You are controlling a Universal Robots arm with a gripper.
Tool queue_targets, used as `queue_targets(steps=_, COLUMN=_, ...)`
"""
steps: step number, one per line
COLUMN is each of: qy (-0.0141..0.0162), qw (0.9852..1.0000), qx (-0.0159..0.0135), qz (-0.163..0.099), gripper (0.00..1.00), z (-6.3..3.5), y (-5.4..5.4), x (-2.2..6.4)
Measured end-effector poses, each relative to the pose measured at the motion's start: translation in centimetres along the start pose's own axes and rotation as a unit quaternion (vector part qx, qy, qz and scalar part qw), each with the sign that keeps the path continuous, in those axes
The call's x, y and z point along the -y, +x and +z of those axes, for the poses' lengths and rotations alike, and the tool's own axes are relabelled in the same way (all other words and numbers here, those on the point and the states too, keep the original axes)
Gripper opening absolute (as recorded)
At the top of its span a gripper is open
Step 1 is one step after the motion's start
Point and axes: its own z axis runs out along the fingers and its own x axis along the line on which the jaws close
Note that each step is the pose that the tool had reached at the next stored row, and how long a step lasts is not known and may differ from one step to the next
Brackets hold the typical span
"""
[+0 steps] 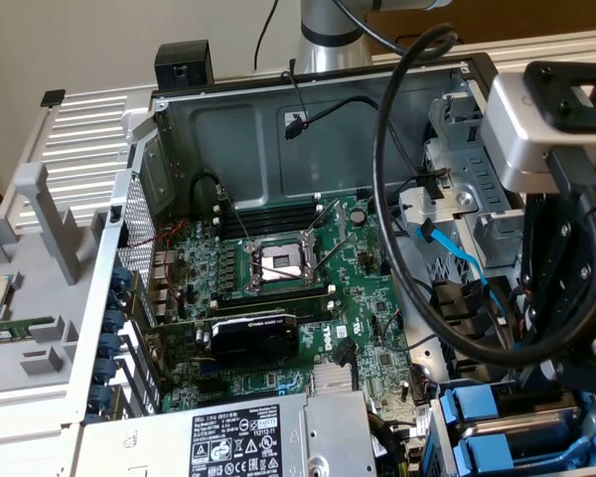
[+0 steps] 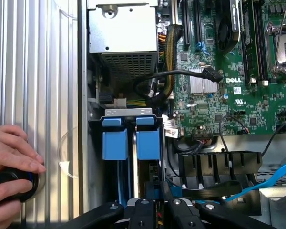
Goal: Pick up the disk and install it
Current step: 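Insert the second disk wire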
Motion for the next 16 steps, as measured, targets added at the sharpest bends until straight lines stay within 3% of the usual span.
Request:
queue_targets(steps=7, qy=0.0000, qw=1.0000, qx=-0.0005, qz=0.001, gripper=0.16, z=0.06, y=-0.05, x=0.00)
queue_targets(steps=16, qy=0.0002, qw=1.0000, qx=-0.0041, qz=0.002, gripper=0.16, z=0.18, y=-0.15, x=0.01)
